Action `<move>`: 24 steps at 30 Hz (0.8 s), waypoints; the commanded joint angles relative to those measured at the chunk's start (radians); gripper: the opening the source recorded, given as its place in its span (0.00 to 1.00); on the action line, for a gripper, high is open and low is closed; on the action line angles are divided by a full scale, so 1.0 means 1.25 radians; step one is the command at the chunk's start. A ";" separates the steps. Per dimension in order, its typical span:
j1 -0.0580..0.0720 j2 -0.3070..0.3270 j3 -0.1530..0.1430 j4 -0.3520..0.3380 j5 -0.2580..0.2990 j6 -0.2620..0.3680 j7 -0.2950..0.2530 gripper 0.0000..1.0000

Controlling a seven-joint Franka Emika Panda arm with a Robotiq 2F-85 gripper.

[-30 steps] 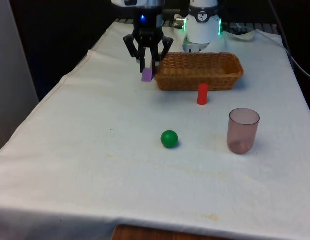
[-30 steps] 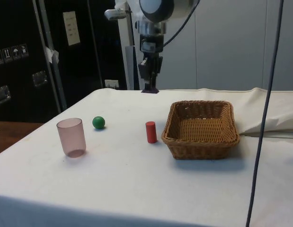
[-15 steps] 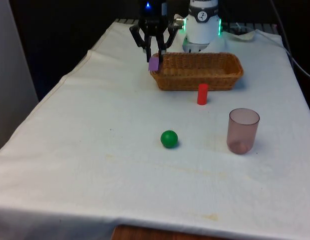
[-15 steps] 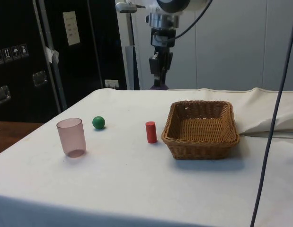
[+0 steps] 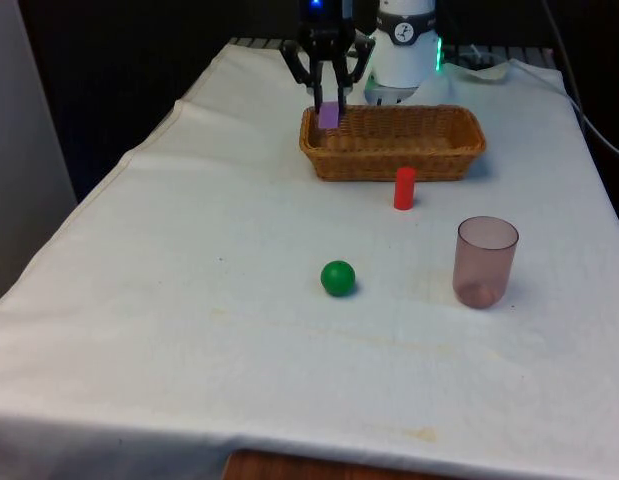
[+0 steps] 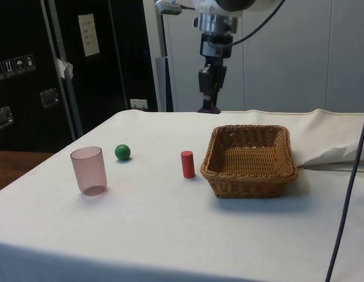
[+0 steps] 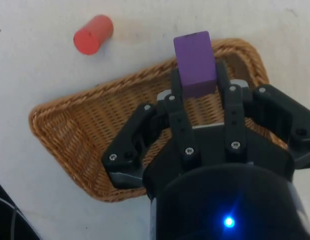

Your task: Pick up the triangular block and place it into the basket.

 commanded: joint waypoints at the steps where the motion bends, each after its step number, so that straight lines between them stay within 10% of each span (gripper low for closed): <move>1: 0.000 -0.013 0.002 -0.017 -0.001 0.006 0.000 0.33; 24: -0.006 -0.094 0.062 -0.180 -0.027 0.106 0.018 0.33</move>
